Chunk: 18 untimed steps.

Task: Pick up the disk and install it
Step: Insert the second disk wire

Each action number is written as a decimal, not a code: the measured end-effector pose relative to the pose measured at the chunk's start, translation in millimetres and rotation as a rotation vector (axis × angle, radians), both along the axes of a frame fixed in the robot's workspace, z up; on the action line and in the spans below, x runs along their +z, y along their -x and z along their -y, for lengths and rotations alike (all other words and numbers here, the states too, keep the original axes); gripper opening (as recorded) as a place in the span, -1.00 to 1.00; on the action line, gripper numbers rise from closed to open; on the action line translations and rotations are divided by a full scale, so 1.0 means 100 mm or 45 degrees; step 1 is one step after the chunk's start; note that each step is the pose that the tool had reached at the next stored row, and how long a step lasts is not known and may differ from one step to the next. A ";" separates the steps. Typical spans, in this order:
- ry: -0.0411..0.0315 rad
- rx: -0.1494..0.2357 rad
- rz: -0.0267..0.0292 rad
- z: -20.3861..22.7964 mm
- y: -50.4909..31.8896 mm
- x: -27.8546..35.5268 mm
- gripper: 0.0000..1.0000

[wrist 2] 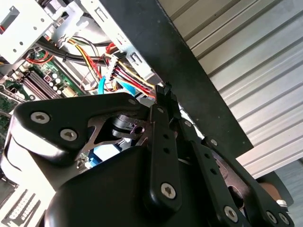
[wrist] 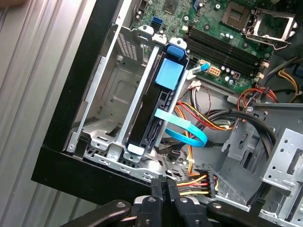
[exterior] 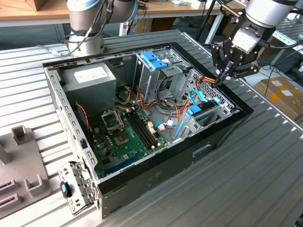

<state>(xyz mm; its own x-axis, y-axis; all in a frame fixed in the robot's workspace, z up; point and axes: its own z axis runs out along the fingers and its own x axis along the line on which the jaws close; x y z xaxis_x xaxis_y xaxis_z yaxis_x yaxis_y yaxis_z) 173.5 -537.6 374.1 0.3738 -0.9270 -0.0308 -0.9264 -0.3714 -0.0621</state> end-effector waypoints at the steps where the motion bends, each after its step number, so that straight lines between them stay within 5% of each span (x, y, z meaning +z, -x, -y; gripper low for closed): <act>1: -0.0001 0.000 0.0000 0.001 0.012 -0.001 -0.68; 8: -0.0001 -0.005 -0.0001 0.000 0.021 -0.001 -0.68; 18: 0.0002 -0.238 -0.0001 0.000 0.044 -0.011 -0.68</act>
<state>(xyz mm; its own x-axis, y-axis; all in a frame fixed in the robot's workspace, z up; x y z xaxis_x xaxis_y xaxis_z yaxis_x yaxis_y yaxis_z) 169.1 -537.6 373.0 0.1950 -0.9803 -0.0307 -0.9793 -0.1929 -0.0620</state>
